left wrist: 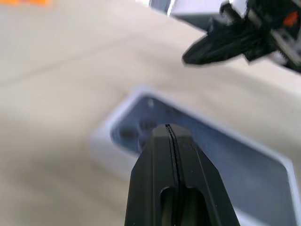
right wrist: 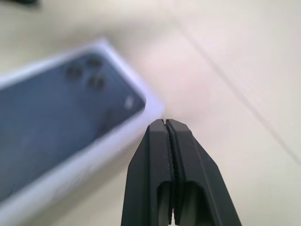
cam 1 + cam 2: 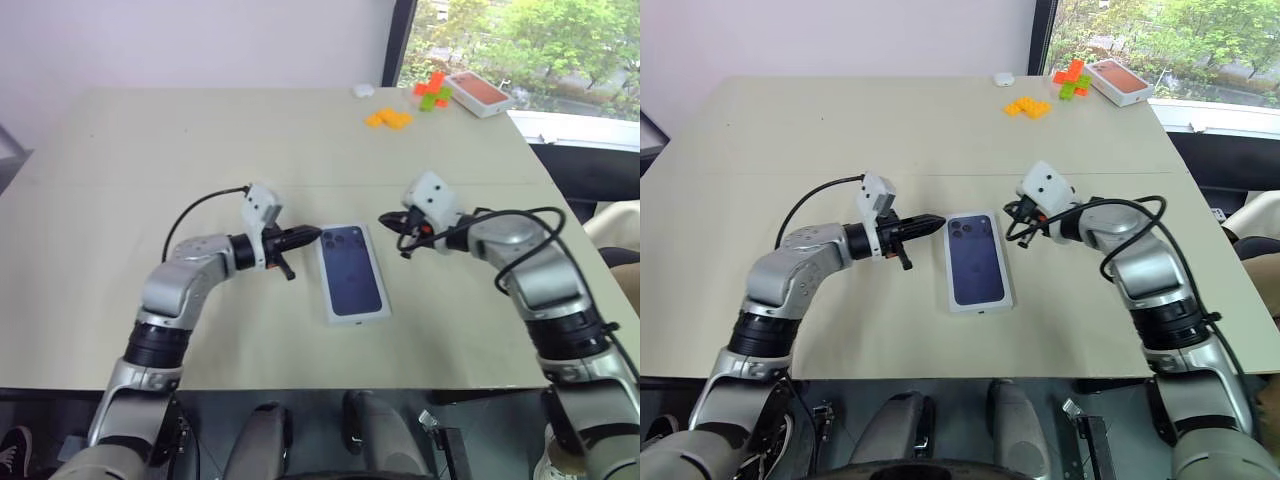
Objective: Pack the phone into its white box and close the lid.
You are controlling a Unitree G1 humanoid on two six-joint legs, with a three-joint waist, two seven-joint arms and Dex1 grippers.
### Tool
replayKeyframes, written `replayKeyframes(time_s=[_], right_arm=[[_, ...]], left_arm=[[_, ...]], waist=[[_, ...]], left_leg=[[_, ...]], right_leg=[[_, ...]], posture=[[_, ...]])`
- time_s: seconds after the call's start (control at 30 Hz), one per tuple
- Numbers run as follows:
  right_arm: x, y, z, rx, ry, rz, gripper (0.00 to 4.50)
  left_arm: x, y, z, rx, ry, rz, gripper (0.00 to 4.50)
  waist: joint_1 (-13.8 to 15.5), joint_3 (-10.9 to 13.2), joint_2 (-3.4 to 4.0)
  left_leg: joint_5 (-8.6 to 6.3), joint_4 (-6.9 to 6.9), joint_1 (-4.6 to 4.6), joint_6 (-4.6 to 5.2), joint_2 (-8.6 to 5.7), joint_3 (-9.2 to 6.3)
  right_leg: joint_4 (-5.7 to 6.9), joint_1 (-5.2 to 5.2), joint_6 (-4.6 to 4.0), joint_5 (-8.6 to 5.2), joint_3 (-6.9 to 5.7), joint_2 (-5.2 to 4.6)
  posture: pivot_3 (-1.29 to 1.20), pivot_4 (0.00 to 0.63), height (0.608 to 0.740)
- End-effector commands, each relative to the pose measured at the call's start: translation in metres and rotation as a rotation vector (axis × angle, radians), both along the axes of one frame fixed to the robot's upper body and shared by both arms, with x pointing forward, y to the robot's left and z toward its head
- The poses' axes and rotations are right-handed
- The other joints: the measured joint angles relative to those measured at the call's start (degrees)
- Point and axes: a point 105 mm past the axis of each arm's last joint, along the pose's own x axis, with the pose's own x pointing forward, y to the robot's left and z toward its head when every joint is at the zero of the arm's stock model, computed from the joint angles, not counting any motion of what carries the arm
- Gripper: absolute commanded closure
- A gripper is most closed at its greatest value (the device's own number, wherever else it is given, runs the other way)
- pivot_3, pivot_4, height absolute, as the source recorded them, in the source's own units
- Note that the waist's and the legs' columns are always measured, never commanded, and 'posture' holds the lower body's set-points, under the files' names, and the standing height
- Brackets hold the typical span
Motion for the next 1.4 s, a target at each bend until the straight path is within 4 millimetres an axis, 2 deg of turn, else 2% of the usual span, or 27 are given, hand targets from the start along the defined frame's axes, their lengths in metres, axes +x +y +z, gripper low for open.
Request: replayKeyframes(time_s=[0.03, 0.13, 0.3, 0.4, 0.5, 0.63, 0.77, 0.83, 0.87, 0.93, 0.97, 1.03, 1.13, 1.2, 1.23, 1.27, 1.4], right_arm=[[0.006, 0.012, 0.003, -0.002, -0.04, 0.007, 4.43], [0.007, 0.025, -0.012, -0.024, -0.02, 0.023, 4.43], [-0.006, 0.027, -0.042, -0.119, 0.06, 0.069, 4.43], [-0.019, 0.021, -0.053, -0.147, 0.12, 0.093, 4.43], [-0.041, 0.016, -0.054, -0.154, 0.161, 0.164, 4.43], [-0.054, 0.017, -0.051, -0.127, 0.194, 0.201, 4.43], [-0.09, 0.012, -0.05, -0.114, 0.315, 0.317, 4.43], [-0.106, 0.009, -0.052, -0.109, 0.395, 0.368, 4.43], [-0.108, 0.007, -0.051, -0.11, 0.406, 0.367, 4.43], [-0.084, 0.003, -0.033, 0.012, 0.365, 0.261, 4.43], [-0.071, 0.001, -0.02, 0.08, 0.325, 0.213, 4.23], [-0.055, -0.002, -0.001, 0.154, 0.258, 0.17, 3.62], [-0.047, -0.009, 0.014, 0.205, 0.211, 0.147, 2.12], [-0.04, -0.02, 0.022, 0.221, 0.176, 0.118, 1.17], [-0.038, -0.025, 0.024, 0.224, 0.166, 0.106, 0.56], [-0.035, -0.03, 0.025, 0.217, 0.15, 0.092, 0.04], [-0.03, -0.046, 0.027, 0.212, 0.14, 0.062, 0.01]], left_arm=[[0.01, -0.01, -0.004, 0.035, -0.048, 0.023, 4.5], [0.014, -0.018, -0.017, 0.07, -0.028, 0.033, 4.5], [0.01, -0.017, -0.04, 0.152, 0.019, 0.023, 4.5], [-0.001, -0.013, -0.051, 0.19, 0.058, -0.012, 4.5], [-0.021, -0.007, -0.06, 0.205, 0.127, -0.082, 4.5], [-0.031, -0.004, -0.062, 0.215, 0.153, -0.111, 4.5], [-0.051, 0.003, -0.058, 0.203, 0.169, -0.188, 4.5], [-0.052, 0.005, -0.053, 0.175, 0.163, -0.191, 4.5], [-0.049, 0.006, -0.048, 0.152, 0.155, -0.178, 4.5], [-0.03, 0.019, -0.027, 0.076, 0.075, -0.081, 4.5], [-0.023, 0.027, -0.02, 0.061, 0.06, -0.038, 3.96], [-0.016, 0.04, -0.009, 0.045, 0.032, -0.001, 3.22], [-0.014, 0.057, 0.004, 0.035, 0.001, -0.005, 1.7], [-0.012, 0.077, 0.014, 0.043, -0.037, 0.003, 0.69], [-0.012, 0.086, 0.016, 0.048, -0.043, 0.008, 0.12], [-0.011, 0.095, 0.017, 0.059, -0.053, 0.021, 0.0], [-0.008, 0.119, 0.019, 0.085, -0.075, 0.069, 0.0]], waist=[[0.0, 0.0, 0.0], [0.0, 0.0, 0.0], [0.0, 0.0, 0.02], [0.0, -0.1, 0.03], [0.0, -0.1, 0.06], [-0.1, -0.2, 0.06], [-0.1, -0.2, 0.08], [0.0, -0.2, 0.1], [0.0, -0.2, 0.07], [0.0, -0.1, -0.01], [-0.1, -0.1, -0.07], [-0.2, 0.0, 0.0], [0.0, -0.1, 0.02], [0.0, -0.1, 0.03], [0.0, -0.1, 0.03], [0.0, 0.0, 0.05], [0.1, 0.0, 0.05]], left_leg=[[0.0, 0.0, 0.0, 0.0, -0.01, 0.0], [0.0, 0.01, 0.0, 0.0, 0.0, 0.02], [0.0, 0.01, 0.01, 0.0, 0.0, 0.01], [0.0, 0.01, 0.04, 0.0, 0.01, 0.0], [-0.02, 0.01, 0.11, 0.03, 0.03, -0.02], [-0.06, 0.01, 0.36, 0.09, 0.05, -0.05], [-0.19, -0.02, 0.53, 0.29, 0.06, -0.06], [-0.26, -0.01, 0.53, 0.4, 0.05, -0.06], [-0.26, -0.01, 0.51, 0.41, 0.04, -0.05], [-0.26, 0.08, 0.46, 0.41, 0.04, -0.06], [-0.26, 0.12, 0.44, 0.41, 0.04, -0.05], [-0.25, 0.18, 0.38, 0.39, 0.05, 0.01], [-0.25, 0.09, 0.3, 0.39, 0.05, -0.05], [-0.26, 0.06, 0.1, 0.41, 0.06, -0.08], [-0.26, 0.05, -0.05, 0.41, 0.05, -0.07], [-0.26, 0.03, -0.13, 0.41, 0.03, -0.05], [-0.29, 0.02, -0.13, 0.44, -0.11, 0.06]], right_leg=[[0.0, 0.0, 0.0, 0.0, 0.0, 0.0], [0.01, -0.02, -0.02, 0.02, 0.01, -0.02], [0.03, -0.02, -0.02, 0.02, 0.01, -0.02], [0.03, 0.02, -0.02, 0.02, 0.01, -0.02], [0.02, 0.11, -0.01, 0.01, 0.0, -0.02], [-0.06, 0.42, -0.05, -0.06, -0.02, -0.01], [-0.06, 0.56, 0.08, -0.31, -0.02, 0.0], [-0.07, 0.57, 0.09, -0.29, -0.02, -0.01], [-0.07, 0.56, 0.1, -0.28, -0.01, -0.03], [-0.08, 0.55, 0.08, -0.29, -0.02, -0.05], [-0.09, 0.55, 0.04, -0.3, -0.02, -0.07], [-0.08, 0.45, 0.06, -0.27, -0.01, -0.07], [-0.04, 0.34, 0.09, -0.07, -0.04, 0.0], [0.0, 0.12, 0.1, -0.06, -0.07, 0.02], [0.02, -0.04, 0.1, -0.06, -0.07, 0.0], [0.0, -0.13, 0.1, -0.06, -0.07, -0.04], [-0.07, -0.1, 0.1, -0.05, -0.06, -0.27]], posture=[[0.0, 0.15, 0.74], [0.0, 0.15, 0.74], [0.0, 0.15, 0.74], [0.0, 0.15, 0.74], [0.0, 0.15, 0.74], [0.0, 0.15, 0.74], [0.0, 0.15, 0.74], [0.0, 0.15, 0.74], [0.0, 0.15, 0.74], [0.0, 0.15, 0.74], [0.0, 0.15, 0.74], [0.0, 0.15, 0.74], [0.0, 0.15, 0.74], [0.0, 0.15, 0.74], [0.0, 0.15, 0.74], [0.0, 0.15, 0.74], [0.0, 0.15, 0.74]])
